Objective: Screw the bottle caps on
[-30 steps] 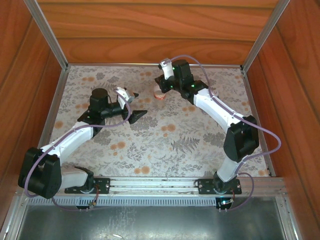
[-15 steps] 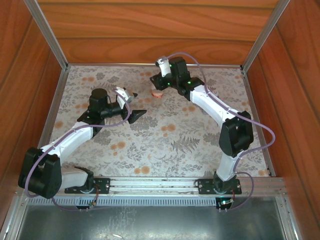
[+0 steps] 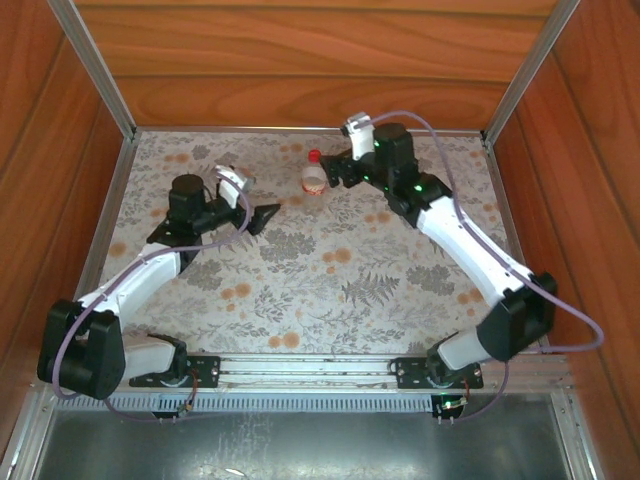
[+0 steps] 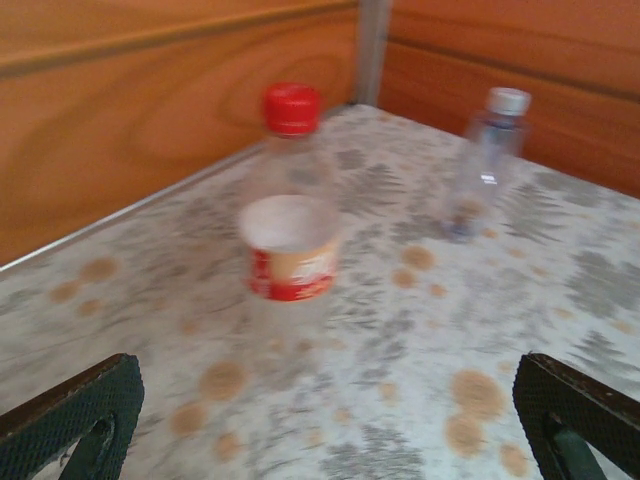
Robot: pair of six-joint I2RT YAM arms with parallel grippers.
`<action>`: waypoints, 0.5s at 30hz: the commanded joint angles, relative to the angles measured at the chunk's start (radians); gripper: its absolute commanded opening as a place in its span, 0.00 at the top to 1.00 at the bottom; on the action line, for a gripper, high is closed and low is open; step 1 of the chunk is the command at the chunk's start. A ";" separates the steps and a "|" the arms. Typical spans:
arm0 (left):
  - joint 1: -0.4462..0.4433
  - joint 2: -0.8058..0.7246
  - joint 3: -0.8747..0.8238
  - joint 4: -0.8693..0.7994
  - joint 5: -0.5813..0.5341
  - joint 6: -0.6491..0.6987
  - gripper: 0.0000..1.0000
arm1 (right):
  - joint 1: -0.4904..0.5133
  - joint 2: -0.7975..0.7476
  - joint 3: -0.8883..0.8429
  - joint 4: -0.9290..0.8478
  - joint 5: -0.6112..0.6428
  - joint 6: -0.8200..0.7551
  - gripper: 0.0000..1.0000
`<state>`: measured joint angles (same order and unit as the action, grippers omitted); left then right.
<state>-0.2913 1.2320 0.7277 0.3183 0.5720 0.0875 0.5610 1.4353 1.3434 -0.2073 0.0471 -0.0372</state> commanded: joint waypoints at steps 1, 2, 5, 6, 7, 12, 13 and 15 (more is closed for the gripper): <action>0.061 -0.058 -0.012 0.012 -0.185 -0.053 0.00 | -0.047 -0.114 -0.145 0.087 0.131 -0.007 0.00; 0.081 -0.070 -0.023 0.013 -0.217 -0.061 0.00 | -0.058 -0.147 -0.188 0.102 0.153 -0.007 0.00; 0.143 -0.110 -0.067 0.009 -0.298 -0.072 0.00 | -0.088 -0.239 -0.318 0.142 0.224 -0.004 0.00; 0.163 -0.119 -0.080 0.005 -0.323 -0.072 0.00 | -0.097 -0.269 -0.371 0.165 0.238 0.004 0.00; 0.182 -0.127 -0.090 -0.001 -0.342 -0.072 0.00 | -0.104 -0.298 -0.416 0.185 0.248 0.011 0.00; 0.251 -0.137 -0.129 -0.022 -0.415 -0.065 0.00 | -0.138 -0.395 -0.606 0.256 0.289 0.039 0.00; 0.254 -0.135 -0.136 -0.025 -0.440 -0.058 0.00 | -0.148 -0.405 -0.638 0.271 0.296 0.040 0.00; 0.257 -0.127 -0.152 -0.028 -0.490 -0.047 0.00 | -0.168 -0.412 -0.691 0.304 0.304 0.037 0.00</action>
<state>-0.0414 1.1057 0.5915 0.3092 0.1814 0.0296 0.4202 1.0451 0.6960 0.0010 0.2970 -0.0154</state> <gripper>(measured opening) 0.999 0.995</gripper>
